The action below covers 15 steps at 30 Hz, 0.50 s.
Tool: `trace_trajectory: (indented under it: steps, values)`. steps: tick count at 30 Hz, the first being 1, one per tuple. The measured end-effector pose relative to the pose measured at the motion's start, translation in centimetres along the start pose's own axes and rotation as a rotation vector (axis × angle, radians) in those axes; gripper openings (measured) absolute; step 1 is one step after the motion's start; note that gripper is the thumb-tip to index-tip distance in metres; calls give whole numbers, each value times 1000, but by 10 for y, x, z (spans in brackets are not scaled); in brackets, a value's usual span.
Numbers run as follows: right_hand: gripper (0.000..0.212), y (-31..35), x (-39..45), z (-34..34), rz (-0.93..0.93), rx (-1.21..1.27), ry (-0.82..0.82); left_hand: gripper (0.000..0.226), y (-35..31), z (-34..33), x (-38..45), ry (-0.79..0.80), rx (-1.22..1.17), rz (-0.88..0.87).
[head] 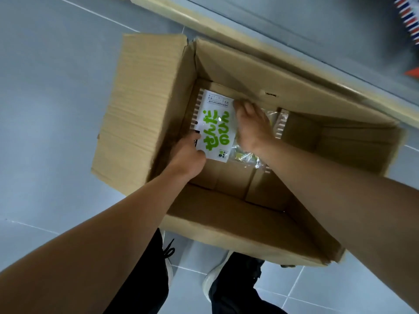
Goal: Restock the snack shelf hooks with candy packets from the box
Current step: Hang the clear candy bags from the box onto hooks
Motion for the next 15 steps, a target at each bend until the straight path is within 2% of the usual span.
trace_trajectory:
  steps: [4,7,9,12,15]
  values:
    - [111,-6,-10,-7,-45,-39,-54,54,4,-12,4,-17,15,4]
    - [113,-12,-26,-3,-138,-94,5,51,3,-14,-1,-35,14,-1]
    - [103,-20,-39,-4,-224,-72,32,50,2,-16,-4,-67,-10,37]
    - [82,-37,-54,-1,-467,199,48,45,1,-16,-7,-140,-63,118]
    - [59,-50,-65,12,-578,395,43,52,3,-24,-10,-135,-123,194]
Point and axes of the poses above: each hand's wrist, its own x-axis towards the middle knuckle, its own z-axis out of the back of the hand, y = z × x, the point moved 1 cm from there along x, towards the middle knuckle, and after that the axes turned 14 degrees about -y, right-handed, at the moved point
